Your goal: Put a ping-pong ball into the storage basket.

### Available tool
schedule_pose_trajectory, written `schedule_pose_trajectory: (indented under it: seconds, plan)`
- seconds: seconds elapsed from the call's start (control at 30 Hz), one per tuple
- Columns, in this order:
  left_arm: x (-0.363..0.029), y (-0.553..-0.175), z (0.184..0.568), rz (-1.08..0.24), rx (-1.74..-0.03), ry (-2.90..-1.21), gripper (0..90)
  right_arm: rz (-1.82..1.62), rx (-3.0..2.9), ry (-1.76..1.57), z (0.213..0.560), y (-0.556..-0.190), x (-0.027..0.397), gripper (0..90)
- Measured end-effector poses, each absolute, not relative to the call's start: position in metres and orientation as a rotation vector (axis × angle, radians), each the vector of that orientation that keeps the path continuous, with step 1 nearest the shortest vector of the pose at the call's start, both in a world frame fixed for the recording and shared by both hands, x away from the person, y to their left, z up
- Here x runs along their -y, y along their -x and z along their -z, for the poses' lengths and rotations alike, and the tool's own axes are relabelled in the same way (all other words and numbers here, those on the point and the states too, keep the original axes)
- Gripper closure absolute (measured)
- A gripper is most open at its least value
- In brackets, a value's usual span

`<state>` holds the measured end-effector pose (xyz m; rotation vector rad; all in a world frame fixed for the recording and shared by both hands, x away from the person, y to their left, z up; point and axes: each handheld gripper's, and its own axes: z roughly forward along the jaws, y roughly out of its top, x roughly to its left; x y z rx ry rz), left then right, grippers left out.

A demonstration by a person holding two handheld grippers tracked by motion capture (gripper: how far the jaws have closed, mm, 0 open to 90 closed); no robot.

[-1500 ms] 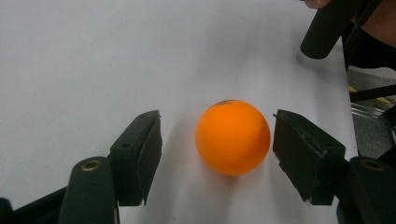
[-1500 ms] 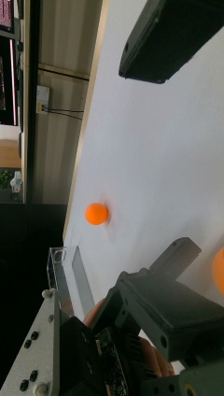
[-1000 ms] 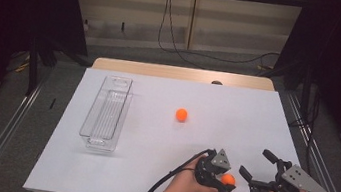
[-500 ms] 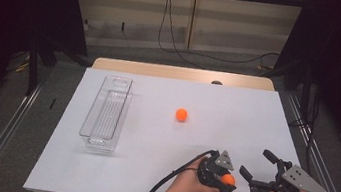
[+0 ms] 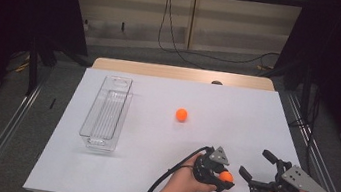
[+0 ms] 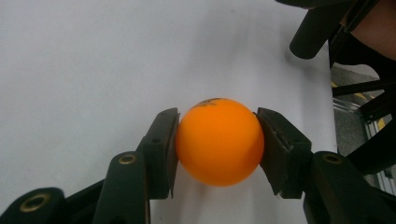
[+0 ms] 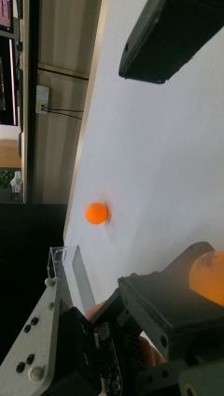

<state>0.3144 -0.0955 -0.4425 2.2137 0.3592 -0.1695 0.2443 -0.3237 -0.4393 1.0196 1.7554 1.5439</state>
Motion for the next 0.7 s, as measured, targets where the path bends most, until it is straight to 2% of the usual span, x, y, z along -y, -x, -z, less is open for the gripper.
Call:
schedule_pose_trajectory:
  seconds: [0.7]
  plan:
    - [0.066, -0.321, 0.433, 0.199, -0.426, -2.188, 50.9, -1.541, -1.761, -1.018, 0.440, -0.244, 0.322, 1.5]
